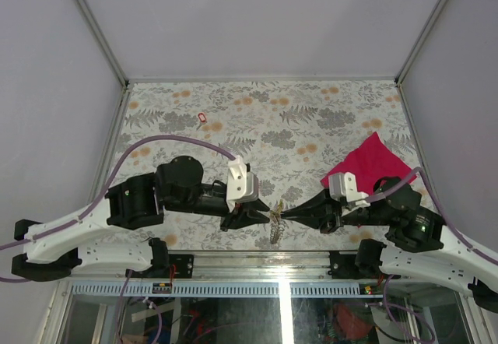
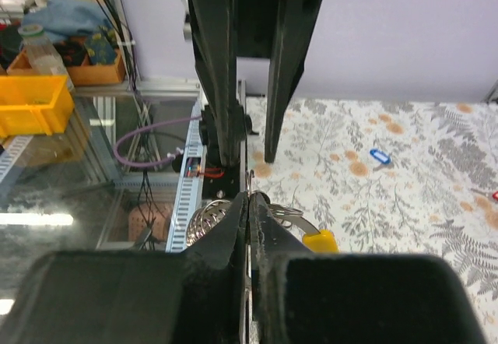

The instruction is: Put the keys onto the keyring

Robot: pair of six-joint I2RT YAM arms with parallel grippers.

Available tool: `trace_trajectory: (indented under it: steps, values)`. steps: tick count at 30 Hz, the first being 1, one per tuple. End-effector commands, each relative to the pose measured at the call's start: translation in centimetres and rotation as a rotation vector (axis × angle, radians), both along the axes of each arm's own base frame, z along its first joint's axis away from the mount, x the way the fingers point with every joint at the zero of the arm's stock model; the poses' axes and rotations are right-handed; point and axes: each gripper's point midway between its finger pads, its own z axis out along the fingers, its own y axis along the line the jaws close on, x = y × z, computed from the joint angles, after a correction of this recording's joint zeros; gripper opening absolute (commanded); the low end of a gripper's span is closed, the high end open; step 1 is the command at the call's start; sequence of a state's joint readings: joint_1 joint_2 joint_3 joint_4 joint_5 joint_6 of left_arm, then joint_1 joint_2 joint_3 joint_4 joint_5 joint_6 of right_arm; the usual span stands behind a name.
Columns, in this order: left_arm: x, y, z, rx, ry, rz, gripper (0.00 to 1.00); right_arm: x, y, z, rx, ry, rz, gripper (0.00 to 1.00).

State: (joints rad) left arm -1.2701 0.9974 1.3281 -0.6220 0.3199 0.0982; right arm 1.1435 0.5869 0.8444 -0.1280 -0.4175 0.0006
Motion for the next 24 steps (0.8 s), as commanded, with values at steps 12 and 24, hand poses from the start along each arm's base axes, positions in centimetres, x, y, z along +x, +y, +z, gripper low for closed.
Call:
trace_trajectory:
  steps: [12, 24]
  values:
    - [0.0, -1.3, 6.2, -0.415, -0.021, 0.016, 0.26, -0.3, -0.8, 6.1, 0.34, 0.0, -0.01, 0.0]
    - [0.1, -1.8, 5.8, -0.443, -0.02, 0.015, 0.26, -0.4, -1.0, 7.9, 0.476, 0.027, 0.004, 0.0]
